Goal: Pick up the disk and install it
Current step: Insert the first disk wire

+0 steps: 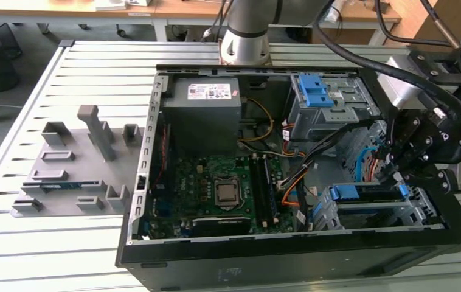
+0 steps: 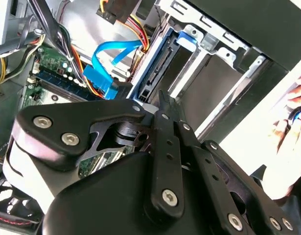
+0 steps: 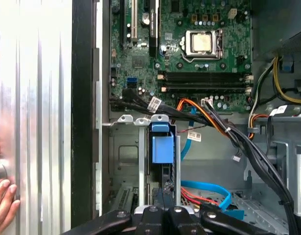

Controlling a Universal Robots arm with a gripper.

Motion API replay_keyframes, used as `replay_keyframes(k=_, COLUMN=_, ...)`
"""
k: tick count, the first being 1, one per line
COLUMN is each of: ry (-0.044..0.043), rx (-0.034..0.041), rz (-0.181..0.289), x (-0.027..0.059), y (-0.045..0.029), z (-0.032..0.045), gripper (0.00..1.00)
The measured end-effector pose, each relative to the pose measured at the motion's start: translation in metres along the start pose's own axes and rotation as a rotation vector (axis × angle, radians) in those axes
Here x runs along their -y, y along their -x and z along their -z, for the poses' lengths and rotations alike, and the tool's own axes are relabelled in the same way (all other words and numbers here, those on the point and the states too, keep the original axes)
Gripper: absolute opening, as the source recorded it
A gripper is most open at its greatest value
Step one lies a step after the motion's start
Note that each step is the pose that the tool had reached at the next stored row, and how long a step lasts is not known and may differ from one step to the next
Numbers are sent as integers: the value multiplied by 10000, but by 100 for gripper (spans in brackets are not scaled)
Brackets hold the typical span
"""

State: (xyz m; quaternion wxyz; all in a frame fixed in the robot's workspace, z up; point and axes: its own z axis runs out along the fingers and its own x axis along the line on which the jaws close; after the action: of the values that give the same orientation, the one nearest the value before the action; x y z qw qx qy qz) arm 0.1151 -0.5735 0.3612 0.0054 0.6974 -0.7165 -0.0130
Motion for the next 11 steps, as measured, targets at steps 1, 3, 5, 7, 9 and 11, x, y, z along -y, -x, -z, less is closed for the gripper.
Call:
replay_keyframes(k=1, ry=0, rx=-1, rz=0, x=20, y=3, z=1, gripper=11)
replay_keyframes(k=3, ry=0, rx=-3, rz=0, x=77, y=10, z=4, gripper=11)
replay_keyframes(k=5, ry=0, rx=-2, rz=0, x=141, y=18, z=5, gripper=11)
replay_keyframes(k=7, ry=0, rx=-3, rz=0, x=202, y=27, z=6, gripper=11)
replay_keyframes(k=9, ry=0, rx=-3, rz=0, x=264, y=36, z=8, gripper=11)
replay_keyframes(k=11, ry=0, rx=-2, rz=-1, x=317, y=45, z=9, gripper=11)
